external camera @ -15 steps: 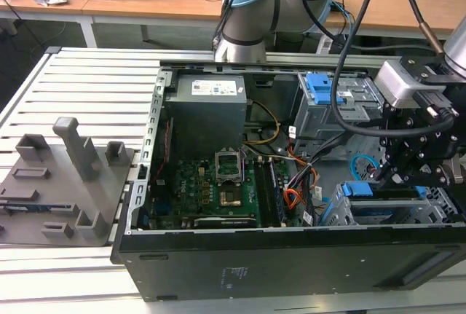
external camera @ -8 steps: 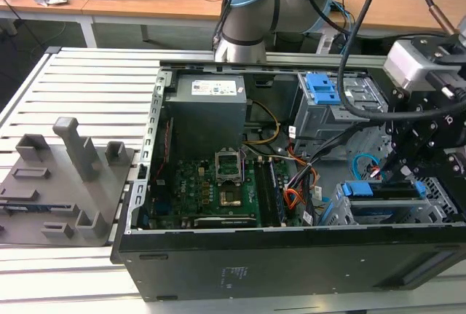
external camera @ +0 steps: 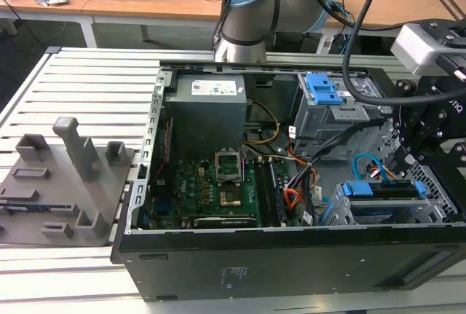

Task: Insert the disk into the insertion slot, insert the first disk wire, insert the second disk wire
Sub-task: 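Insert the second disk wire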

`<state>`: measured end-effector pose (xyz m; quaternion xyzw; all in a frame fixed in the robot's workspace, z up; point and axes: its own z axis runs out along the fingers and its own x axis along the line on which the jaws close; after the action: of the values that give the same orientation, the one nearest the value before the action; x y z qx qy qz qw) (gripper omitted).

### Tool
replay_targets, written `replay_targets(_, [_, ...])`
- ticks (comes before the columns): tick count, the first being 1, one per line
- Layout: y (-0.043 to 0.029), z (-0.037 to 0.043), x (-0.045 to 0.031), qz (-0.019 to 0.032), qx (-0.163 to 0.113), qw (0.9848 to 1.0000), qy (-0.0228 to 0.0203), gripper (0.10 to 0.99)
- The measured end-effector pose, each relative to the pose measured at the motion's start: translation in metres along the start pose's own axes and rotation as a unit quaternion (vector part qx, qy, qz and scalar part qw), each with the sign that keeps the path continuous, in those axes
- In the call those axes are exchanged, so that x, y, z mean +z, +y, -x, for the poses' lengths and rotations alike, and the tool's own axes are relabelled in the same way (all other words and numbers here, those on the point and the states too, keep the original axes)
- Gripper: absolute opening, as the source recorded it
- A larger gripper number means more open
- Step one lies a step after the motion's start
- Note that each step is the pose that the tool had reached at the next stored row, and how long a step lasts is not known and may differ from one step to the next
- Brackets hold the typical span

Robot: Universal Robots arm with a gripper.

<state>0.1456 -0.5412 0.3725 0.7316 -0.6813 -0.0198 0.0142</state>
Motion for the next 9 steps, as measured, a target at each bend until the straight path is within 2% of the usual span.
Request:
replay_targets(1, [0.0000, 0.0000, 0.0000, 0.0000, 0.000, 1.0000, 0.0000, 0.157])
replay_targets(2, [0.0000, 0.0000, 0.0000, 0.0000, 0.000, 1.0000, 0.0000, 0.106])
replay_targets(7, [0.0001, 0.0000, -0.0001, 0.0000, 0.000, 1.0000, 0.0001, 0.106])
replay_targets(9, [0.0002, 0.0000, 0.0012, -0.0002, 0.025, 0.9997, -0.0009, 0.106])
